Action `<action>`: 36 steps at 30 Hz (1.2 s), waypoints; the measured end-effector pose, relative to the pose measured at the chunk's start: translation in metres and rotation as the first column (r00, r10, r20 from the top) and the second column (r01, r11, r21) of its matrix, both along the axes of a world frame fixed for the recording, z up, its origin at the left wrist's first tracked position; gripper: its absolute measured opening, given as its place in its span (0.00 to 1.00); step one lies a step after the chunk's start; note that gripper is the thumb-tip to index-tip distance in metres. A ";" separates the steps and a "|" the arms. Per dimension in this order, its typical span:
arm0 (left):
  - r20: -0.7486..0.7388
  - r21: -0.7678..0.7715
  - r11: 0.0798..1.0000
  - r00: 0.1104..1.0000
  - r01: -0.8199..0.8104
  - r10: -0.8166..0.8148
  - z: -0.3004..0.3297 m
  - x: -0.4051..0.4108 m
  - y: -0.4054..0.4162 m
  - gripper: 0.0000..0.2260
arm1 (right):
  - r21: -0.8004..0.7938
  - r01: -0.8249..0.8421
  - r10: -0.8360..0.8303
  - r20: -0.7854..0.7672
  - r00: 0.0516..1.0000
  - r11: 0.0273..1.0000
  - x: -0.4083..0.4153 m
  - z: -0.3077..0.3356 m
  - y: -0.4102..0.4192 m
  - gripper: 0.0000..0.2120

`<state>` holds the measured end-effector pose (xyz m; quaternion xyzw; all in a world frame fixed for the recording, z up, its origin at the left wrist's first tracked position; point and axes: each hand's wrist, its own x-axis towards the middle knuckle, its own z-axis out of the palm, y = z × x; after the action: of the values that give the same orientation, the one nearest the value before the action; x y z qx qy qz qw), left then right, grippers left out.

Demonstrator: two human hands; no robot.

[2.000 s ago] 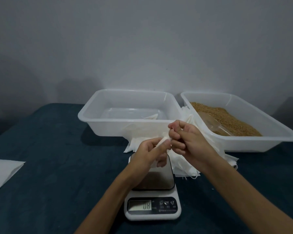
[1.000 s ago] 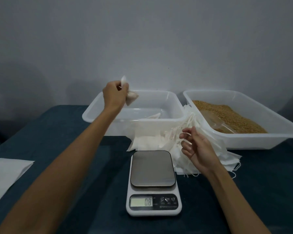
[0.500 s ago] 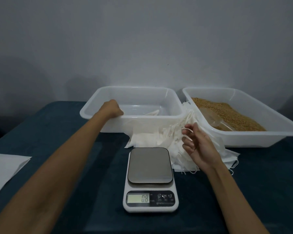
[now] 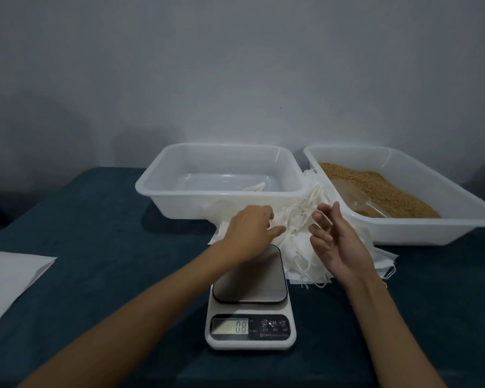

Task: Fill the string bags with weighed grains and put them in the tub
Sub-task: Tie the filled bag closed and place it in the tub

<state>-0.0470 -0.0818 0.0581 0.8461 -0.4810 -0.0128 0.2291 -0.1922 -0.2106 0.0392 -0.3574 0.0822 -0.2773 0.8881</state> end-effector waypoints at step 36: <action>-0.734 -0.604 0.763 0.533 -0.228 -0.421 -0.017 -0.002 0.041 0.09 | -0.664 -0.052 -0.106 -0.195 0.975 0.746 0.007 -0.011 0.022 0.08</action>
<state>-0.0485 -0.0409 0.0412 0.5706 -0.3333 -0.2668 0.7015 -0.1851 -0.1890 0.0278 -0.6775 0.0812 -0.2599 0.6832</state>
